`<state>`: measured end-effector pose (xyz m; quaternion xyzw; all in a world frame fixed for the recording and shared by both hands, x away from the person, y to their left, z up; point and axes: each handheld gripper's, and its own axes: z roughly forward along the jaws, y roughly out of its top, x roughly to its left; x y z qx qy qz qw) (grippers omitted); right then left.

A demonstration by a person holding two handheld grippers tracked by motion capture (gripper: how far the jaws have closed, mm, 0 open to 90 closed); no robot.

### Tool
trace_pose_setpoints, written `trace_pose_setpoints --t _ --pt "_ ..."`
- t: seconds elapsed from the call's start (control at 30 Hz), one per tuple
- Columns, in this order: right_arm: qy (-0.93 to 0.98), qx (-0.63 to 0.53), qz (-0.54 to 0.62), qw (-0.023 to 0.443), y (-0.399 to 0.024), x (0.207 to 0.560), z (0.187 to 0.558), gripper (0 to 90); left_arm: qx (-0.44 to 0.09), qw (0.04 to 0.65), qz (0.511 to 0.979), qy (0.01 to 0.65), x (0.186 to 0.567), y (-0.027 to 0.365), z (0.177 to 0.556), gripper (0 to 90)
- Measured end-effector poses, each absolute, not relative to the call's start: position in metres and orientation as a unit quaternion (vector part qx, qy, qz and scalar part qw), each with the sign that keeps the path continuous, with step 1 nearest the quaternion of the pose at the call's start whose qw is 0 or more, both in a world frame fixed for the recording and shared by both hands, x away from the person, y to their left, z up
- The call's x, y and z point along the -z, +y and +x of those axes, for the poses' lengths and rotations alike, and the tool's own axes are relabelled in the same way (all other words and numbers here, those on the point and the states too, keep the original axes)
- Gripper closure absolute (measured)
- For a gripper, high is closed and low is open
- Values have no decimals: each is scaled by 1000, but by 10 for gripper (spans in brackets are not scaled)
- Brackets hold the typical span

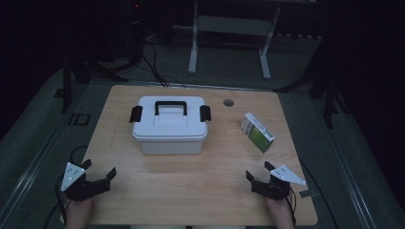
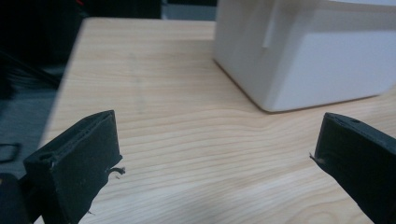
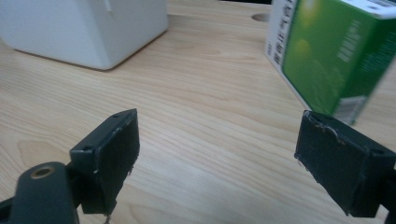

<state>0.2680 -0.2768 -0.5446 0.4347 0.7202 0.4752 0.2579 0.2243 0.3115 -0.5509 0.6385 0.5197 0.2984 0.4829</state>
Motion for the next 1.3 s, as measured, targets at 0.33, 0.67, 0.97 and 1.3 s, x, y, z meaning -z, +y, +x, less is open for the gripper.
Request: trace_pose_setpoints --t 0.33,0.67,0.97,1.3 --pt "741 -472 414 240 -257 542 288 154 -255 496 664 498 545 304 241 0" --pt "749 -472 403 231 -227 536 323 410 -283 476 665 501 542 298 271 274" --pt "759 -470 389 226 -203 533 341 634 -260 464 684 500 545 291 302 666" --pt "763 -467 387 222 -182 529 365 899 -247 467 684 503 542 276 329 823"
